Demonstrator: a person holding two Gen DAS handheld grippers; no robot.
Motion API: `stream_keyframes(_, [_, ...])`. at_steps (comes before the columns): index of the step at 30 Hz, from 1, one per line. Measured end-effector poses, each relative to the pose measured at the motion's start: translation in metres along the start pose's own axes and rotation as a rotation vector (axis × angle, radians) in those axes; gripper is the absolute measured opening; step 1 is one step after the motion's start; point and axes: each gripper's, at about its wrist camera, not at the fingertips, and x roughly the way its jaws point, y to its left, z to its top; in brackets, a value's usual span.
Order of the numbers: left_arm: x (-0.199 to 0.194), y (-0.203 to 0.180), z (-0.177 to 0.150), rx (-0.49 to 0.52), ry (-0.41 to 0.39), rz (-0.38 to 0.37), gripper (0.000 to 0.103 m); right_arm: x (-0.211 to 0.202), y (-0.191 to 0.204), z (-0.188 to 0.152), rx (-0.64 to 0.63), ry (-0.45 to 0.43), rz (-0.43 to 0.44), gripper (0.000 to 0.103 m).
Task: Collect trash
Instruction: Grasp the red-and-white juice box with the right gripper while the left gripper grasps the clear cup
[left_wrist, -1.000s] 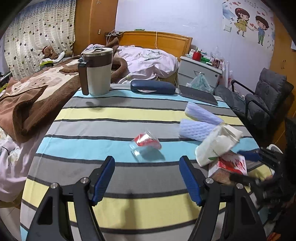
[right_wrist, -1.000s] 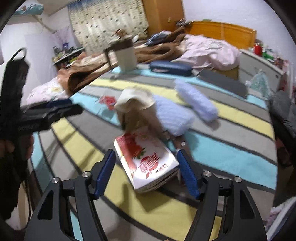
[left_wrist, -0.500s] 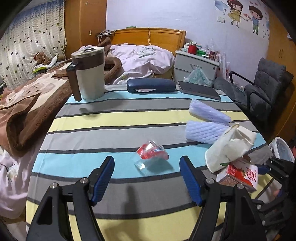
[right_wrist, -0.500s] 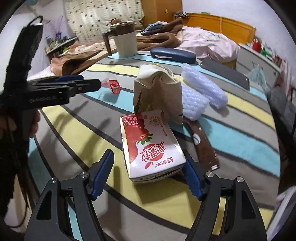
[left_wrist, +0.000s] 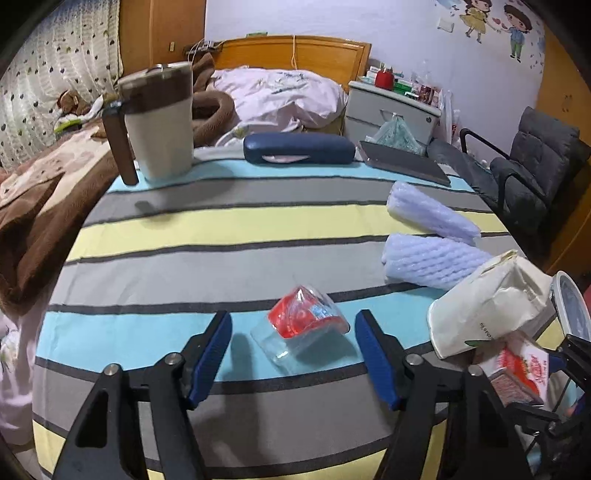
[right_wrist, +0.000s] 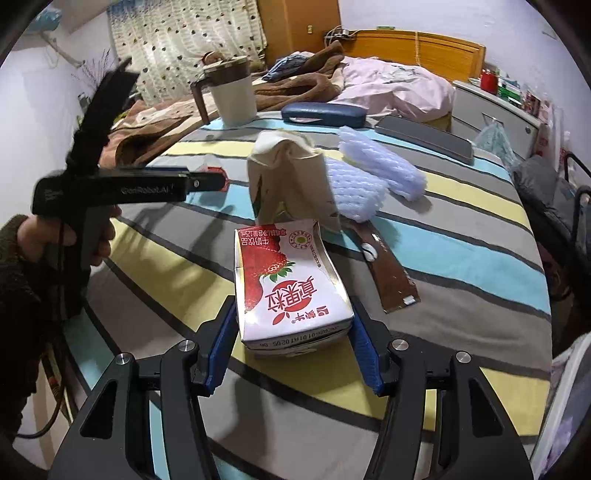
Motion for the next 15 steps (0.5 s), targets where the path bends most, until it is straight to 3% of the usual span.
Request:
stream_keyframes(3, [0.003, -0.003, -0.001, 0.015, 0.012, -0.011, 0.056, -0.003, -0.004, 0.0, 0.02, -0.011, -0.006, 0.059])
stream_keyframes(15, [-0.009, -0.024, -0.011, 0.043, 0.002, -0.015, 0.056, -0.008, -0.012, -0.006, 0.075, -0.039, -0.014, 0.059])
